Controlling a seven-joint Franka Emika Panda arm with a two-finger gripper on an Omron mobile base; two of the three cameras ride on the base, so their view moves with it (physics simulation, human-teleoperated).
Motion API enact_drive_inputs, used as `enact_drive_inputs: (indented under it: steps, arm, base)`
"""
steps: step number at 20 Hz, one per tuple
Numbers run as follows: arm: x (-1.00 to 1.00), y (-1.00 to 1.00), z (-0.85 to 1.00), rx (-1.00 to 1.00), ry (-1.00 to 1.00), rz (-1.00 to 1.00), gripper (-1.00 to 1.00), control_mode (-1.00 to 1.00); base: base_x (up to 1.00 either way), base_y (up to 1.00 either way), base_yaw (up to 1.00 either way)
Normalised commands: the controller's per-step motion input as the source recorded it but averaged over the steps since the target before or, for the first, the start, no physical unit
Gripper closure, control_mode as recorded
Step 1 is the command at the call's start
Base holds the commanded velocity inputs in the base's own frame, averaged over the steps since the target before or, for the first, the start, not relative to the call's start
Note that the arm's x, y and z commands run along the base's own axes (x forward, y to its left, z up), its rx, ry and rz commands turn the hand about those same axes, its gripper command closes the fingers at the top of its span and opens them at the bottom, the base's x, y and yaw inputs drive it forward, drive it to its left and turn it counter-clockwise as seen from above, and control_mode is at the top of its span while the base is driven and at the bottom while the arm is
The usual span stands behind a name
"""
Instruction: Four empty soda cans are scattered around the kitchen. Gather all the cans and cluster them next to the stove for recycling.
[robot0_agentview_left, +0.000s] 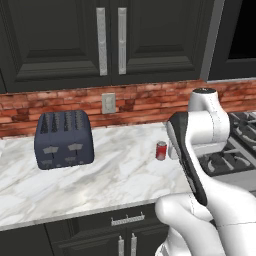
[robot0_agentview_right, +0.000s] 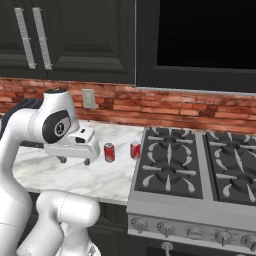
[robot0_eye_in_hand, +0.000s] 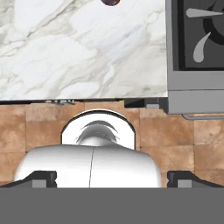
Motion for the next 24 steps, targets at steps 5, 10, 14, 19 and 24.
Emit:
enact_drive_inputs:
  steps: [5,10,14,19,24]
  arm:
    - [0.0,0.0,0.04,0.0,-0.01,0.0,-1.0,-1.0]
    - [0.0,0.0,0.0,0.0,-0.07,0.0,-1.0,-1.0]
    - [0.0,-0.02,0.0,0.02,-0.09,0.0,-1.0,-1.0]
    - [0.0,-0.05,0.0,0.04,-0.09,0.0,-1.0,-1.0]
    - [0.0,0.0,0.0,0.01,-0.03,0.0,-1.0,-1.0]
  base:
    - [0.0,0.0,0.0]
    - [0.0,0.0,0.0]
    - [0.0,0.0,0.0]
    - [0.0,0.0,0.0]
    - [0.0,0.0,0.0]
